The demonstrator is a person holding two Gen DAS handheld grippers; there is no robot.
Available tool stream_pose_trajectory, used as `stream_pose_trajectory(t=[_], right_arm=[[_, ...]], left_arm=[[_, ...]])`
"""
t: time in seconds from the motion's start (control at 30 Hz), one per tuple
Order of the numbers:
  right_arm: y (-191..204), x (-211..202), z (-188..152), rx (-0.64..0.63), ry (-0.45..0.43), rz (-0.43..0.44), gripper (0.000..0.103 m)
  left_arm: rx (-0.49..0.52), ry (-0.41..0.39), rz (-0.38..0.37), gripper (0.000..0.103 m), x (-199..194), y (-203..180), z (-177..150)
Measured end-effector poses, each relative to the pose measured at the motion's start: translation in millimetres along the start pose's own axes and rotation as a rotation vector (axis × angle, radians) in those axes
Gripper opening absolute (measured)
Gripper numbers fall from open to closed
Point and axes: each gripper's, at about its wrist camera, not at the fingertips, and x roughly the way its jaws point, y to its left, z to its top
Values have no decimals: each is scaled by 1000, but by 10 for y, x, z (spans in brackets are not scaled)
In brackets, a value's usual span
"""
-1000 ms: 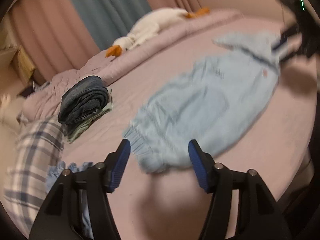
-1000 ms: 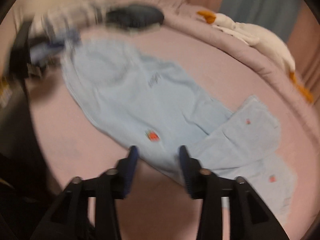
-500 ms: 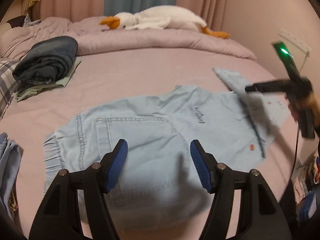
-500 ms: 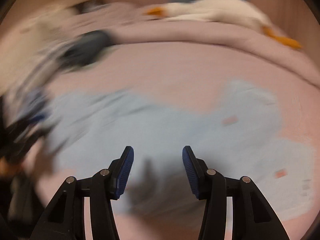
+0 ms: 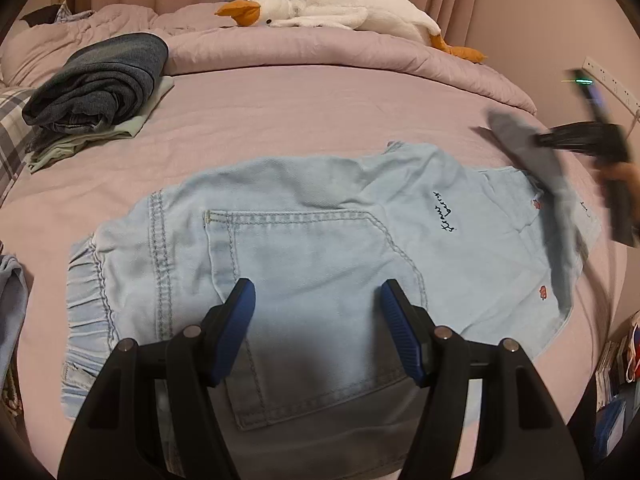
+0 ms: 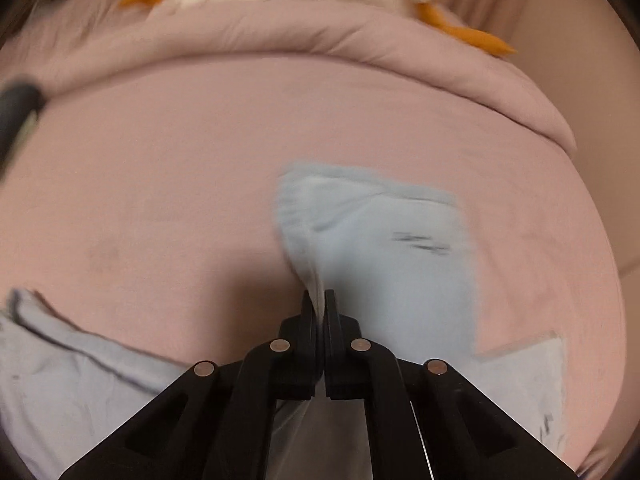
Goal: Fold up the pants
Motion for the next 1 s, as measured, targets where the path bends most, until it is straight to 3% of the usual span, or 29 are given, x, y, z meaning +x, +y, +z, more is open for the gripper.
stream_pose_trajectory(t=[0.17, 0.27, 0.37, 0.4, 0.43, 0.5, 0.53, 0.6, 0.77, 0.9, 1.0], right_arm=[[-998, -956, -622, 313, -223, 133, 2], [-1498, -1177, -1226, 493, -263, 183, 2], [-1761, -956, -1789, 618, -197, 144, 2], [-1804, -845, -1923, 638, -175, 168, 8], [-1844, -704, -2033, 656, -141, 190, 21], [-1935, -543, -2226, 722, -109, 195, 28], [-1998, -559, -2299, 764, -149, 256, 31], [-2073, -626, -2374, 812, -183, 315, 41], [-2023, -663, -2276, 792, -210, 346, 42], [-2011, -544, -2162, 764, -205, 360, 42], [-1980, -546, -2145, 743, -192, 341, 42]], left_arm=[[-8, -4, 8, 65, -4, -8, -13], [-20, -2, 17, 65, -26, -21, -23], [-58, -5, 15, 65, -127, -4, -51], [-78, -9, 10, 65, -206, 19, -74], [-96, -17, -3, 65, -289, 38, -104], [-157, -49, -40, 65, -543, 132, -219], [-195, -60, -60, 68, -647, 186, -286], [-331, -64, -116, 70, -849, 383, -484], [-603, -30, -194, 71, -1014, 677, -927], [-714, -54, -283, 71, -992, 720, -989], [-723, -70, -242, 69, -887, 738, -855]])
